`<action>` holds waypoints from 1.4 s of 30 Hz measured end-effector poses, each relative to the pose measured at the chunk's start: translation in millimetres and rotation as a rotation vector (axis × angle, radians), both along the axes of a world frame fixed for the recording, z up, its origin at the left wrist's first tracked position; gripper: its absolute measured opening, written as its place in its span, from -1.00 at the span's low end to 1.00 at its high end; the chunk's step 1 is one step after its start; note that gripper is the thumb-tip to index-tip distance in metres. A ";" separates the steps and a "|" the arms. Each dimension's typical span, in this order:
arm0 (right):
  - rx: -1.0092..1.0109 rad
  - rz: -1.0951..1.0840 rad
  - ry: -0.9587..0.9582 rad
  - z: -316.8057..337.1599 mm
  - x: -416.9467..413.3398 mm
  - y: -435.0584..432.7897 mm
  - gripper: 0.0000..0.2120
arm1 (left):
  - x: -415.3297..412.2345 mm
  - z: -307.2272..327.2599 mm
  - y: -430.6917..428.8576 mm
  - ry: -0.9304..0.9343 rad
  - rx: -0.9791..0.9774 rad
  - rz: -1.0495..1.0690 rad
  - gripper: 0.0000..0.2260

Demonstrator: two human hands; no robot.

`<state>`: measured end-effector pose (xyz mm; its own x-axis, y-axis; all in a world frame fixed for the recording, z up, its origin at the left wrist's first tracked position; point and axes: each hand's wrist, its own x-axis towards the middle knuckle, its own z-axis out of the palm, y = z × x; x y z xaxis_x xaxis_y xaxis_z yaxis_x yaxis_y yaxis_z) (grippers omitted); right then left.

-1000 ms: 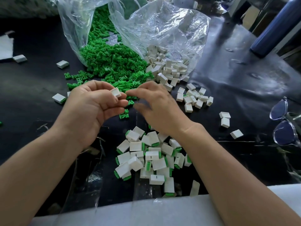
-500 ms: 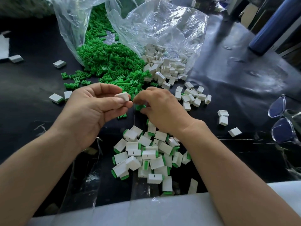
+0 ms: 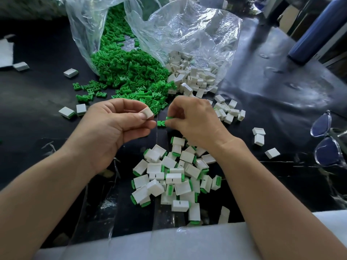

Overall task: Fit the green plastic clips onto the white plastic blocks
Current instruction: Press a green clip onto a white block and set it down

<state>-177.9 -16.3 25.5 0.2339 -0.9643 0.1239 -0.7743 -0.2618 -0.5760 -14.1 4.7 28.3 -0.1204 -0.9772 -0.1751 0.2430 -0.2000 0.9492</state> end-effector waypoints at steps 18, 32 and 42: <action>0.041 0.074 -0.490 14.3 7.4 12.4 -0.79 | -4.9 -2.5 4.9 -0.097 -0.071 -0.047 -0.82; 0.196 0.046 -0.350 12.3 10.6 14.7 -0.78 | -4.1 -1.1 5.5 -0.179 -0.130 -0.020 -0.82; 0.095 0.227 -0.023 21.4 6.5 19.3 -0.80 | -2.7 0.0 9.7 -0.335 -0.242 -0.083 -0.84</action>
<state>-171.4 2.9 46.8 0.4443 -0.8948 0.0428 -0.6884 -0.3717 -0.6228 -16.9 14.4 28.2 -0.1761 -0.9843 0.0158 -0.0947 0.0329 0.9950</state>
